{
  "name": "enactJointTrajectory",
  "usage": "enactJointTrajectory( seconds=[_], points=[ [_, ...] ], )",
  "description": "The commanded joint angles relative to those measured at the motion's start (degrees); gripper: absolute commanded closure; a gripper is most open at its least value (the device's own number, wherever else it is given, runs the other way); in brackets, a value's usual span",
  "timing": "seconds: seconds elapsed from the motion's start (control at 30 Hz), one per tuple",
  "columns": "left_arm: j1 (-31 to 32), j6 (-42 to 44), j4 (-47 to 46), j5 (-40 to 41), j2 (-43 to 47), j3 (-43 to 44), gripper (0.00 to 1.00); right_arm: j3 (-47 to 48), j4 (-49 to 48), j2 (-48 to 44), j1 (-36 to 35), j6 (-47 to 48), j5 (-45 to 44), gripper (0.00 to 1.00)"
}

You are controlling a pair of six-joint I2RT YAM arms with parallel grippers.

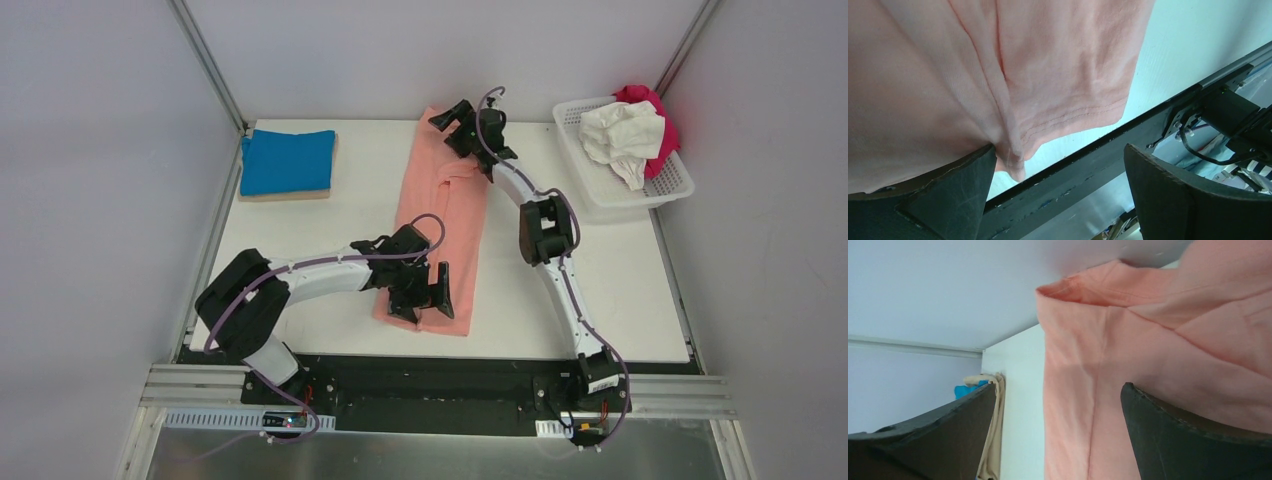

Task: Fold and stack the t-shirts
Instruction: Rotate the tshirt 90 degrees

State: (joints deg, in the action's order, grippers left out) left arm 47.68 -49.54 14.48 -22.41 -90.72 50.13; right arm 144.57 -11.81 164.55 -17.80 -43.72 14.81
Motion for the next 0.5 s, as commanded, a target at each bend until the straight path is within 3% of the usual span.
enactJointTrajectory(
  seconds=[0.0, 0.17, 0.27, 0.37, 0.47],
  points=[
    [0.68, 3.76, 2.53, 0.49, 3.47, 1.49, 0.01, 5.94, -6.09, -2.26, -0.88, 9.27, -7.26, 0.01],
    [0.71, 7.54, 5.4, 3.82, 14.57, 0.82, 0.01, 1.76, -5.48, -14.45, -0.92, 18.48, -4.63, 0.0],
    [0.72, 9.31, 6.25, 4.66, 22.86, -0.66, 0.01, 0.59, 0.0, -21.47, -1.0, 22.83, 1.17, 0.0],
    [0.62, 7.44, 11.72, 15.58, 29.37, -2.42, 0.01, -6.22, 10.64, -32.32, -1.0, 24.77, 4.59, 0.0],
    [-1.04, 2.51, 19.61, 29.14, 33.27, -4.01, 0.01, -24.16, 19.05, -45.69, -1.08, 24.77, 1.19, 0.0]
  ],
)
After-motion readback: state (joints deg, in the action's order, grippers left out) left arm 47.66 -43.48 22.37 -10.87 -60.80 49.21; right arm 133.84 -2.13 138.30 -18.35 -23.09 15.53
